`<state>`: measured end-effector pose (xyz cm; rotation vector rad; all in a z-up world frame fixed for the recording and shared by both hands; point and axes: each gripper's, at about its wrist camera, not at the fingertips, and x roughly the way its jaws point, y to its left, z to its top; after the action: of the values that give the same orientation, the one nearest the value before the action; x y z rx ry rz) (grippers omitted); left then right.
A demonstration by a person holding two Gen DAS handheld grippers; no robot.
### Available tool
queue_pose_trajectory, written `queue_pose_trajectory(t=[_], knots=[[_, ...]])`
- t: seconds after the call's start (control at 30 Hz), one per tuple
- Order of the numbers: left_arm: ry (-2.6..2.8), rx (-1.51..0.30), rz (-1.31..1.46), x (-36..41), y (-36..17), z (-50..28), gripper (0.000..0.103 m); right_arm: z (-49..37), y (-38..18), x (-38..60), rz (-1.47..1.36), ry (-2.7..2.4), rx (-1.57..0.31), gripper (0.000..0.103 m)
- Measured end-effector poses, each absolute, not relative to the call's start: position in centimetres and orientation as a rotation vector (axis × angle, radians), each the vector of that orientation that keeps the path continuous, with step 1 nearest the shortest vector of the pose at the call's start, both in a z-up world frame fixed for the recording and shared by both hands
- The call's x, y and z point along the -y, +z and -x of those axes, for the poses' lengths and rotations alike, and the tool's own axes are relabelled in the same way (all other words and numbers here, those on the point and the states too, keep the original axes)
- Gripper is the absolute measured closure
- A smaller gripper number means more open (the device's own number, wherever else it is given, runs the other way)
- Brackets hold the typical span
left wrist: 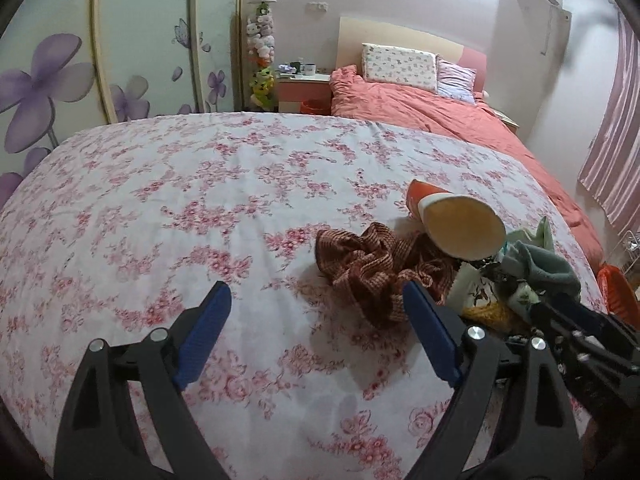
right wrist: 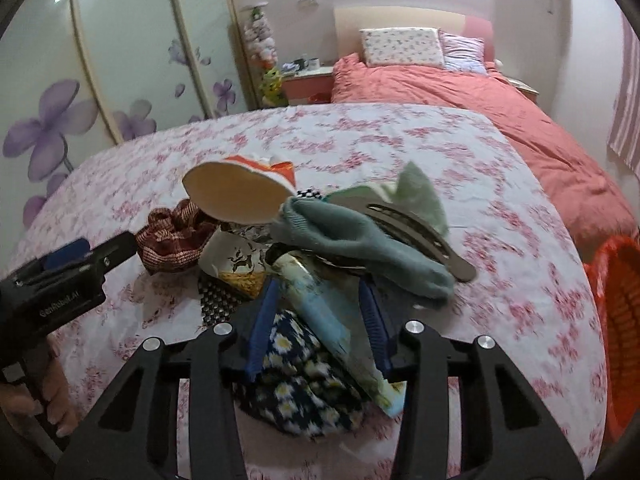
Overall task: Collect trash
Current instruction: 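Grasp the lotion tube with the right gripper while the left grasps the brown scrunchie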
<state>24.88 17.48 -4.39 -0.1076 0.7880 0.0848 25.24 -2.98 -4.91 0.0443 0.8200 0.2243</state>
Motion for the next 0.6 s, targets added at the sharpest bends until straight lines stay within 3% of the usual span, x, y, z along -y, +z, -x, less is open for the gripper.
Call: queue_pose_trajectory(t=[0.47,0.6], knots=[[0.045,-0.829,0.141,-16.8,-5.8,-27.2,0.023,-25.6,-5.4,2.9,0.021,0.222,-0.819,0.074],[0.036,-0.846,0.142,-16.5,-6.2,-27.9,0.034,-24.6,-5.4,4.1,0.017,0.190,-0.812,0.074]])
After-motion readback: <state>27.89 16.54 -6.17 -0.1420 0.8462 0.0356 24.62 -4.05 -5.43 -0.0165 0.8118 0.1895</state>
